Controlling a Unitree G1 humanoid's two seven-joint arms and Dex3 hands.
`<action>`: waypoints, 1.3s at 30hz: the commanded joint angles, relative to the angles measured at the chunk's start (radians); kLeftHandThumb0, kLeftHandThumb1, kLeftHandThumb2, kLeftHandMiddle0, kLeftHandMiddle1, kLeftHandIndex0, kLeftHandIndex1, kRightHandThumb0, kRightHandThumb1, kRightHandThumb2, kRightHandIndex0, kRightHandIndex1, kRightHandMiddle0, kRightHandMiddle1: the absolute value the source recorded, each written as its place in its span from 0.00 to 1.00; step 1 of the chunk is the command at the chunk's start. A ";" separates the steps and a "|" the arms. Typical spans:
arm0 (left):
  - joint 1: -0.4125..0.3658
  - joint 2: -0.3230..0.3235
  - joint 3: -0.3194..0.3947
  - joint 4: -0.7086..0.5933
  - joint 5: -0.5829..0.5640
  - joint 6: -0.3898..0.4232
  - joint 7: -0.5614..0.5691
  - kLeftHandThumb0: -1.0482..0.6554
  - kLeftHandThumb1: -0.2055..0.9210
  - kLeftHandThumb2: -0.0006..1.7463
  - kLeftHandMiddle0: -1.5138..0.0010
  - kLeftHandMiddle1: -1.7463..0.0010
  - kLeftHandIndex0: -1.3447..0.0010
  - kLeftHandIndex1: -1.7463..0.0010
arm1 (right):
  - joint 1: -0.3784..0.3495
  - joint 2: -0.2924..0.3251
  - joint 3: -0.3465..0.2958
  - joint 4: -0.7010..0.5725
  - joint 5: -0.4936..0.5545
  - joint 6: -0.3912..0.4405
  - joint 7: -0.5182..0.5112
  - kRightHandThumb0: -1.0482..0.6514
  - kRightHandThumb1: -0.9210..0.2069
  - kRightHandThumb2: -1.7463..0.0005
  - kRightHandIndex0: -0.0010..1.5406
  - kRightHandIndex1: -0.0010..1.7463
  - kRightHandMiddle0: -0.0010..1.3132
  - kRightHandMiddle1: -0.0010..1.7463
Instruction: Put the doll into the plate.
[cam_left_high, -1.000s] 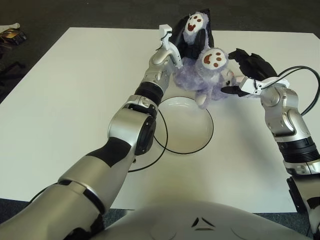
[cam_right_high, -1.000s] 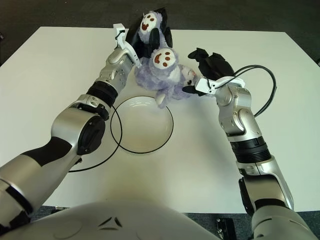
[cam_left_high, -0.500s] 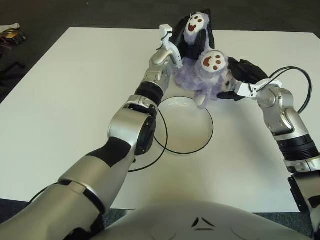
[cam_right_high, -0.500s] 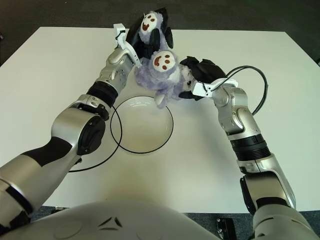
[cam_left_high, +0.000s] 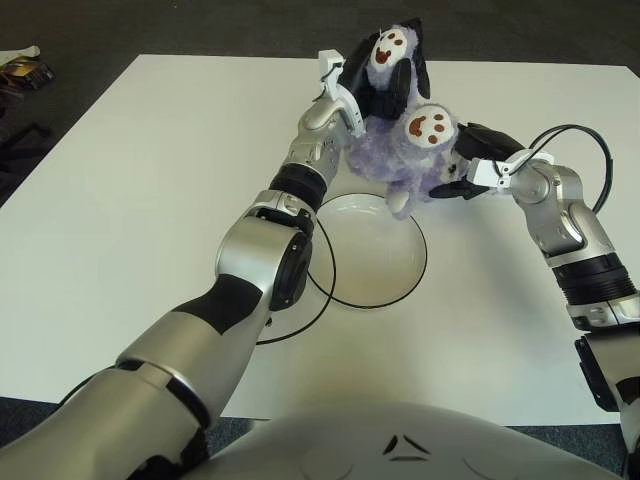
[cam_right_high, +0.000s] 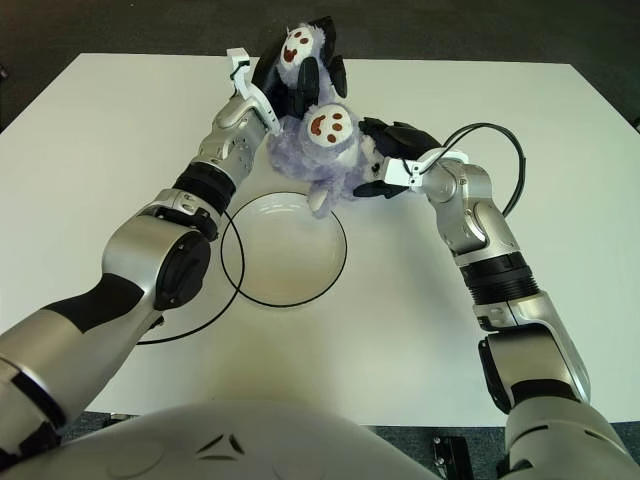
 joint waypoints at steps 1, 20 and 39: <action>-0.009 -0.150 0.000 -0.007 -0.004 0.004 0.032 0.93 0.33 0.86 0.52 0.00 0.23 0.00 | -0.013 0.029 0.011 0.029 0.059 -0.002 0.048 0.00 0.17 0.77 0.00 0.02 0.00 0.02; -0.004 -0.160 -0.022 -0.015 0.006 -0.003 0.076 0.92 0.33 0.86 0.52 0.00 0.23 0.00 | -0.028 0.142 0.026 0.251 0.056 -0.055 -0.170 0.40 0.73 0.35 0.01 0.47 0.00 0.60; -0.002 -0.167 0.005 -0.012 -0.036 0.011 0.065 0.92 0.33 0.86 0.52 0.00 0.23 0.00 | -0.023 0.178 -0.042 0.240 0.089 0.076 -0.269 0.87 0.59 0.21 0.32 0.99 0.46 1.00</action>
